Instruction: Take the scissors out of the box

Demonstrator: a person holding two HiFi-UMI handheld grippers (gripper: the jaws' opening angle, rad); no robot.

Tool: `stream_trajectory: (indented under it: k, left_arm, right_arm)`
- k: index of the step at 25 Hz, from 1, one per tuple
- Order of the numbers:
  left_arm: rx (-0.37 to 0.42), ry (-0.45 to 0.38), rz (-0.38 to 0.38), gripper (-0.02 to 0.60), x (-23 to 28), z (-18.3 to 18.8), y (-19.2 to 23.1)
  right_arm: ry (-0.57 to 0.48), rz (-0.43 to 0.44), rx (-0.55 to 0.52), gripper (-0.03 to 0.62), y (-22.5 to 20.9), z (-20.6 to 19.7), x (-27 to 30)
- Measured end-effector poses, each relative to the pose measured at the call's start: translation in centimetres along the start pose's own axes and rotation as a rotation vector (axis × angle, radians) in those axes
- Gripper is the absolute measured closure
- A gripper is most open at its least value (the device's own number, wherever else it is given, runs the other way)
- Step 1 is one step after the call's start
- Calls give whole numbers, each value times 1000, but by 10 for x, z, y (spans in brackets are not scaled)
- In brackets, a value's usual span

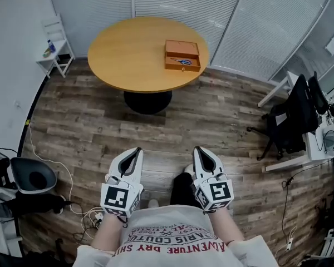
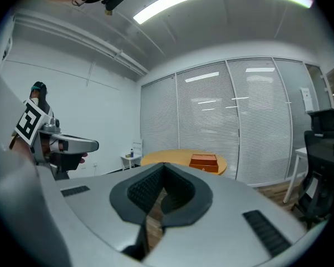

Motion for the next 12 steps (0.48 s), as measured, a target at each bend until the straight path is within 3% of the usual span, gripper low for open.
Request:
stream_trajectory:
  k: [4,12]
  left_arm:
    - [23,-17,15,572,47,17,1]
    - [-8,-39,61,572,172,66,9]
  right_arm:
    - [-11,18,-13,586,-41,13,44]
    - [-42,76,-54,586,-146,62,131]
Point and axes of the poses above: the fingertips, and each gripper's own axes: x forward along the fingers, y to its left, z out of its top, the point moved 8 cm from there along -x, backward along the fingers, and after that the axes turned 8 degrees about y, right-handed, at the moved point
